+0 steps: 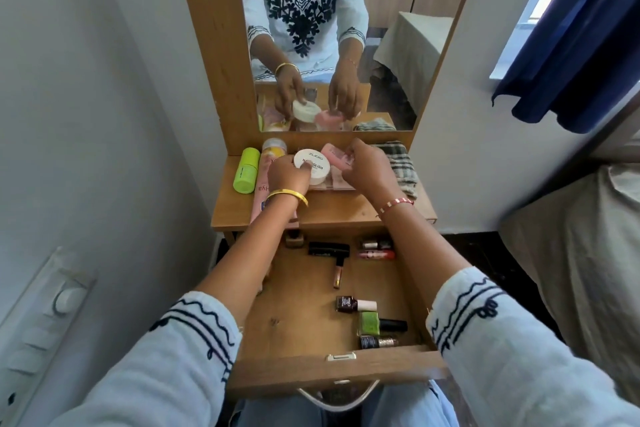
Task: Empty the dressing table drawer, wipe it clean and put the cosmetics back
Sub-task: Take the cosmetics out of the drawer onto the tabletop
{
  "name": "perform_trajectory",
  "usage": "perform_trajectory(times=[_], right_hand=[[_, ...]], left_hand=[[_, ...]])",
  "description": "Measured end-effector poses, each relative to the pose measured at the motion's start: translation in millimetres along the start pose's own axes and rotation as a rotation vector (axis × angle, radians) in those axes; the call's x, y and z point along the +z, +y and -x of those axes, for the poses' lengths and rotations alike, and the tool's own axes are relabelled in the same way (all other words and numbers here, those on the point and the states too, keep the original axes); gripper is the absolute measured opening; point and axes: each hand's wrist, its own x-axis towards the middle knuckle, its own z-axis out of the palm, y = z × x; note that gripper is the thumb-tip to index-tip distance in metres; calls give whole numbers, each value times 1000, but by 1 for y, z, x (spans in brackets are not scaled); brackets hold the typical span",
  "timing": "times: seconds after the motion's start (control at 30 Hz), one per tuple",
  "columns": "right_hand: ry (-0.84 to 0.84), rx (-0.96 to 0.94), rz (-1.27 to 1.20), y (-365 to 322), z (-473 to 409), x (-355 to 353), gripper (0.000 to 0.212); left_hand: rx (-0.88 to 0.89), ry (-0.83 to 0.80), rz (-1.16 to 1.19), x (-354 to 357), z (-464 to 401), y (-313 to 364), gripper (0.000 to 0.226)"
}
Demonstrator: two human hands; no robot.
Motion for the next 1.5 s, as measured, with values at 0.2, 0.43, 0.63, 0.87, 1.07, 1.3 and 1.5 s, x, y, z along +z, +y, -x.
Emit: perform_trajectory(times=[0.2, 0.43, 0.63, 0.87, 1.07, 1.3, 1.5], right_hand=[[-3, -99, 157, 7, -25, 13, 20], [49, -158, 131, 11, -28, 16, 23], [62, -191, 138, 14, -20, 16, 27], [118, -171, 90, 16, -13, 20, 18], [80, -165, 84, 18, -15, 19, 21], [210, -243, 24, 15, 3, 14, 29], [356, -212, -186, 12, 65, 10, 13]], left_hand=[[40, -8, -164, 10, -23, 6, 37], [151, 30, -373, 14, -38, 9, 33], [254, 69, -508, 18, -35, 8, 39], [294, 2, -633, 22, -33, 6, 26], [343, -83, -583, 22, -26, -3, 40], [418, -111, -502, 17, -15, 1, 43], [606, 58, -197, 8, 29, -15, 32]])
